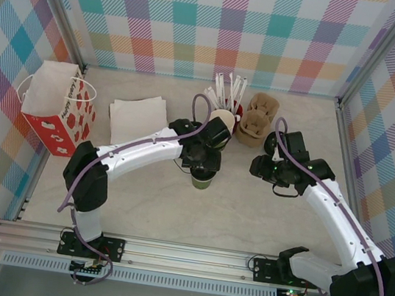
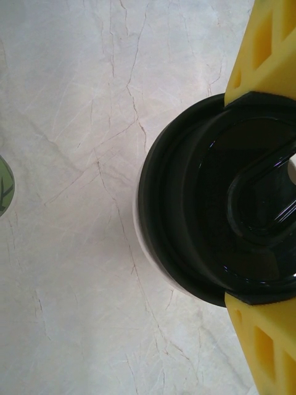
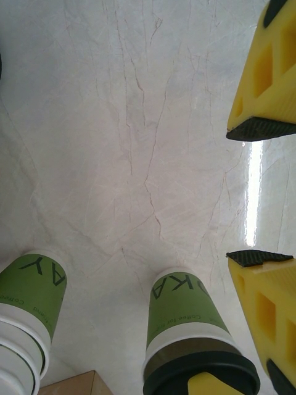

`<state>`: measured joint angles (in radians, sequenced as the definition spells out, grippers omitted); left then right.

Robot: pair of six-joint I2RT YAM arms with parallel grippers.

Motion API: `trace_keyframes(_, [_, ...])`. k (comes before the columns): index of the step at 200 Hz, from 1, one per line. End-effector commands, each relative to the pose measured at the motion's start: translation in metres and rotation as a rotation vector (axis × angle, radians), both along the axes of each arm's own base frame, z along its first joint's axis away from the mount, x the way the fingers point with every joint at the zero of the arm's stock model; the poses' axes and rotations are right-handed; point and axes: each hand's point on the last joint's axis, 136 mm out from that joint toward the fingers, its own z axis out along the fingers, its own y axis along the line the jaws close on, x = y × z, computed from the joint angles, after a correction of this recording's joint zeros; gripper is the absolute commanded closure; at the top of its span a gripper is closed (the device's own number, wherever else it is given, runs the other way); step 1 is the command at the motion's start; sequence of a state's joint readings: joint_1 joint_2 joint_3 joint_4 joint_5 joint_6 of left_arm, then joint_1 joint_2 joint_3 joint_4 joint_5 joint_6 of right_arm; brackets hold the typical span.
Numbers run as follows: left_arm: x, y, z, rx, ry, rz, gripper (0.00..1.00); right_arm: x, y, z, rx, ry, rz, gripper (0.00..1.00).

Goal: Pack the takeout coffee

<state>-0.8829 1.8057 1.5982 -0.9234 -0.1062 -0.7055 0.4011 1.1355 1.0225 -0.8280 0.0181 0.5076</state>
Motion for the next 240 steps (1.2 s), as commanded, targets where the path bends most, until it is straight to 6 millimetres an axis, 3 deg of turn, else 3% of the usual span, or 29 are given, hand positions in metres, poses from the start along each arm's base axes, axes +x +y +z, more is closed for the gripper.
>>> trace_keyframes(1, [-0.003,-0.002,-0.004,0.035,0.011,-0.027,0.32,-0.001,0.003,-0.003,0.004,0.004,0.022,0.48])
trace_keyframes(92, [-0.001,-0.005,0.010,0.004,-0.013,-0.026,0.20,-0.001,0.005,-0.003,0.007,0.005,0.036,0.47])
trace_keyframes(169, [0.002,-0.002,0.017,0.009,-0.037,-0.019,0.17,-0.002,0.009,-0.003,0.022,0.009,0.047,0.46])
trace_keyframes(194, [0.004,-0.001,0.030,-0.009,-0.062,-0.011,0.15,-0.003,0.018,0.002,0.060,0.005,0.091,0.46])
trace_keyframes(240, [0.007,0.015,0.055,-0.107,-0.069,0.042,0.14,-0.009,0.053,0.013,0.208,0.053,0.244,0.44])
